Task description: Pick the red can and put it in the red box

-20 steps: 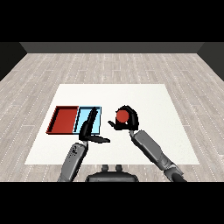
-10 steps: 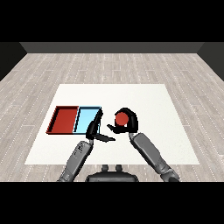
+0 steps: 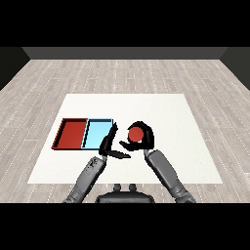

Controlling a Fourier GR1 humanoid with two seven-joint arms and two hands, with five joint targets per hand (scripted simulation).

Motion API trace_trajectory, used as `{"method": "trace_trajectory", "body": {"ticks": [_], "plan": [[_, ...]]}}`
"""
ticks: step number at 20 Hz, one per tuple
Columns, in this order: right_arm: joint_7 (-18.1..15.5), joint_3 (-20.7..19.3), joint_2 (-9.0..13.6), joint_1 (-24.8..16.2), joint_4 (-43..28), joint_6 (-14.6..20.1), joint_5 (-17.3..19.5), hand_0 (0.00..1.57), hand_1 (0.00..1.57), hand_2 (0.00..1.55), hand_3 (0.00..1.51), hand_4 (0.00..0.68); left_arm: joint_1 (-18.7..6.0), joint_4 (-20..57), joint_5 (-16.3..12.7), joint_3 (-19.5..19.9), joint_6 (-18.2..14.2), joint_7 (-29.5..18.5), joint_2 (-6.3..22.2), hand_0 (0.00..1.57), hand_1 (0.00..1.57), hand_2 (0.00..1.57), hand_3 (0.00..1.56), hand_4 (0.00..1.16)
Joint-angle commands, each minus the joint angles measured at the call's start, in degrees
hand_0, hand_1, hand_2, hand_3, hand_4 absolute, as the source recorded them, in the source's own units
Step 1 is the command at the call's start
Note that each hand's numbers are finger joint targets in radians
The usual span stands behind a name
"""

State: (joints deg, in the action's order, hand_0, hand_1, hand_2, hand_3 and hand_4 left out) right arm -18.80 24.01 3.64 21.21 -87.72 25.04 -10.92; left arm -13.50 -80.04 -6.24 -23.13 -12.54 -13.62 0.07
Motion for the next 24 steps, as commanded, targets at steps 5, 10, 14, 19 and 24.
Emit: {"method": "trace_trajectory", "body": {"ticks": [5, 10, 14, 19, 24], "plan": [[-3.7, 6.1, -3.5, -4.3, -0.5, 3.2, 2.5, 1.46, 1.46, 1.44, 1.39, 0.671, 1.1, 1.1, -1.9, -1.6, -0.2, -1.8, -0.1, 0.0, 0.0, 0.0, 0.0, 0.0], [1.3, 1.3, -3.6, -4.3, -5.8, -2.4, 1.4, 1.47, 1.47, 1.43, 1.4, 0.644, -5.1, 6.4, -6.8, -4.3, -2.8, -4.3, -0.1, 0.0, 0.0, 0.0, 0.0, 0.0], [2.4, 5.7, -3.6, -0.5, -3.3, 3.4, 0.3, 1.51, 1.51, 1.46, 1.42, 0.66, -5.8, 4.3, -8.1, -6.3, -5.5, -1.3, -0.1, 0.0, 0.0, 0.0, 0.0, 0.0], [-1.1, 6.6, -3.6, 5.7, 2.8, 5.3, -4.9, 1.53, 1.53, 1.46, 1.42, 0.659, -8.5, 6.9, -10.1, -5.8, -3.5, -1.8, -0.1, 0.0, 0.0, 0.0, 0.0, 0.0], [-2.5, 9.1, -3.6, 6.5, 3.5, 7.8, -5.2, 1.52, 1.52, 1.46, 1.4, 0.646, -1.6, -1.1, -7.3, -7.4, -2.7, -0.3, 0.9, 0.0, 0.0, 0.0, 0.0, 0.0]]}}
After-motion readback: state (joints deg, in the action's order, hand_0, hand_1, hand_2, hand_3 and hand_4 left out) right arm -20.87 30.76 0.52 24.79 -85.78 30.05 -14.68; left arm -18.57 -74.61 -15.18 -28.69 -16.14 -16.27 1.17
